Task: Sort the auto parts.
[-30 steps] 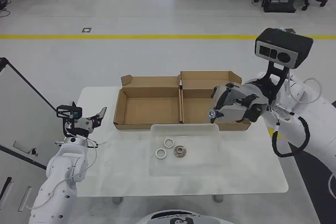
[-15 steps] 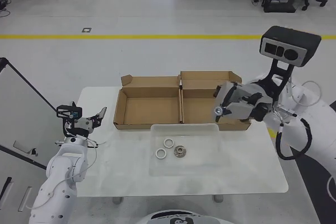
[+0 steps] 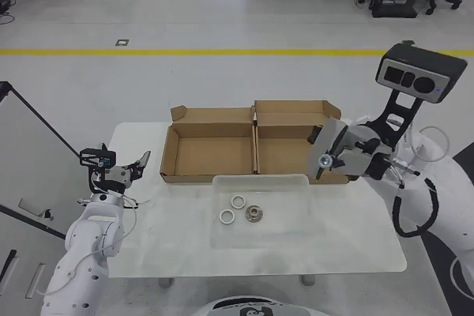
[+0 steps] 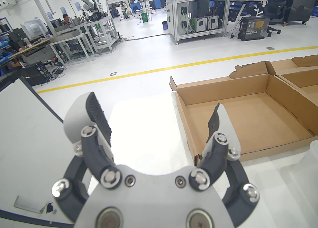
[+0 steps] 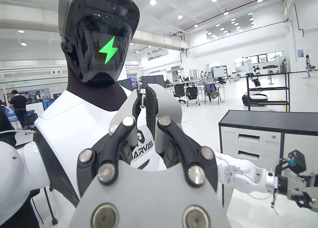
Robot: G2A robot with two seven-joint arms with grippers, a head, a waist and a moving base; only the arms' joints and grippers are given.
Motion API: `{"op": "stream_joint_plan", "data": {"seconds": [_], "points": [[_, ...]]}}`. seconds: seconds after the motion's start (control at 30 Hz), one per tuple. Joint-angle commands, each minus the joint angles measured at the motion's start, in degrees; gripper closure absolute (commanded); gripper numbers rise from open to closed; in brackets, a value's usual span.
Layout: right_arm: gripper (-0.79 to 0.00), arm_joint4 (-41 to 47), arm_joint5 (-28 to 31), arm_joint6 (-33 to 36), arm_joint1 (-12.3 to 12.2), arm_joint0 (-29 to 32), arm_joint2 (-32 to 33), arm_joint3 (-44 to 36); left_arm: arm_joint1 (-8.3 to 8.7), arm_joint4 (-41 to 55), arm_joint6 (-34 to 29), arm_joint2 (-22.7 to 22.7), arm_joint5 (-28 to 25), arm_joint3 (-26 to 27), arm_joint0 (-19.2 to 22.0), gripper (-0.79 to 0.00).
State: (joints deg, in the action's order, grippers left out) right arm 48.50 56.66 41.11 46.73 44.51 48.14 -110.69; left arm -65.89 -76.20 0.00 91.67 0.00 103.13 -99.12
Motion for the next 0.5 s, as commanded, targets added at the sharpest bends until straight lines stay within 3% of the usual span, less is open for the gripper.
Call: {"op": "stream_joint_plan", "data": {"seconds": [0.0, 0.27, 0.47], "points": [[0.0, -4.2, -3.04, 0.84, 0.07, -0.32, 0.77, 0.58, 0.0, 0.0, 0.0, 0.0, 0.0, 0.0, 0.0, -0.785], [0.0, -11.32, -10.29, 1.0, 0.48, 0.8, 3.0, -0.88, 0.0, 0.0, 0.0, 0.0, 0.0, 0.0, 0.0, -0.785], [0.0, -5.34, -7.18, -1.07, 1.58, 2.44, 2.68, -2.02, 0.0, 0.0, 0.0, 0.0, 0.0, 0.0, 0.0, -0.785]]}}
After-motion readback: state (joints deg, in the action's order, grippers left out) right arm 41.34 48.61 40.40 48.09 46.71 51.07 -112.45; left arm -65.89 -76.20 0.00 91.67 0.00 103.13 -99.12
